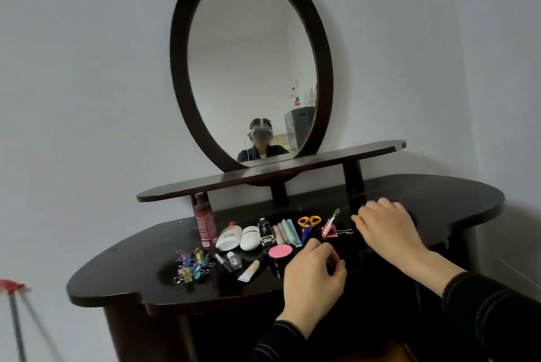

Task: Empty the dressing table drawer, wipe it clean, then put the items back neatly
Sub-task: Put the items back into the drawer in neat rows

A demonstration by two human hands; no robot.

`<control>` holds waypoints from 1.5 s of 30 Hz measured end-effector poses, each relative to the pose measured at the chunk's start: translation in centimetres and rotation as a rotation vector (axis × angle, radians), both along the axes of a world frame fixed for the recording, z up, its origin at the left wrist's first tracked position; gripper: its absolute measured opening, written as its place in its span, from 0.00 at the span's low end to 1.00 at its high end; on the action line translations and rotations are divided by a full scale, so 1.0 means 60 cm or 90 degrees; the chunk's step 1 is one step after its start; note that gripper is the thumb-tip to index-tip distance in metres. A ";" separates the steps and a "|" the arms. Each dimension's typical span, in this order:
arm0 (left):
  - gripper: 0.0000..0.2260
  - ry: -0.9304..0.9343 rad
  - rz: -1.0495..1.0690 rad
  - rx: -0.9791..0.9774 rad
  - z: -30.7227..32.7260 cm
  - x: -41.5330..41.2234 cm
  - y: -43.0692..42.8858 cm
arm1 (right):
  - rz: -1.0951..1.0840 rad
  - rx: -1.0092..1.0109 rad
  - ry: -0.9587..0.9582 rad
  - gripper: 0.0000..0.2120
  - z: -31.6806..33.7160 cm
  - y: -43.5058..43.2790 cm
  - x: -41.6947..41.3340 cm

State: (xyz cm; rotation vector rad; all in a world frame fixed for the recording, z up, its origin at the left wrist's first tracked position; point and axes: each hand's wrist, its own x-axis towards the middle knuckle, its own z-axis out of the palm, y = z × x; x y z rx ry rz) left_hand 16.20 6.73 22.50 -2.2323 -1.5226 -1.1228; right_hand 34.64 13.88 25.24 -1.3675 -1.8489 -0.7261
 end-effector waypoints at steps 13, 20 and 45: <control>0.06 -0.236 -0.064 -0.020 0.082 -0.129 -0.042 | 0.075 -0.278 0.185 0.09 -0.017 0.025 -0.073; 0.13 -0.333 0.255 0.027 0.162 -0.266 0.078 | 0.107 -0.297 0.104 0.15 -0.020 0.020 -0.066; 0.13 -0.420 0.143 0.008 0.151 -0.338 0.143 | 0.111 -0.306 0.073 0.13 -0.015 0.018 -0.074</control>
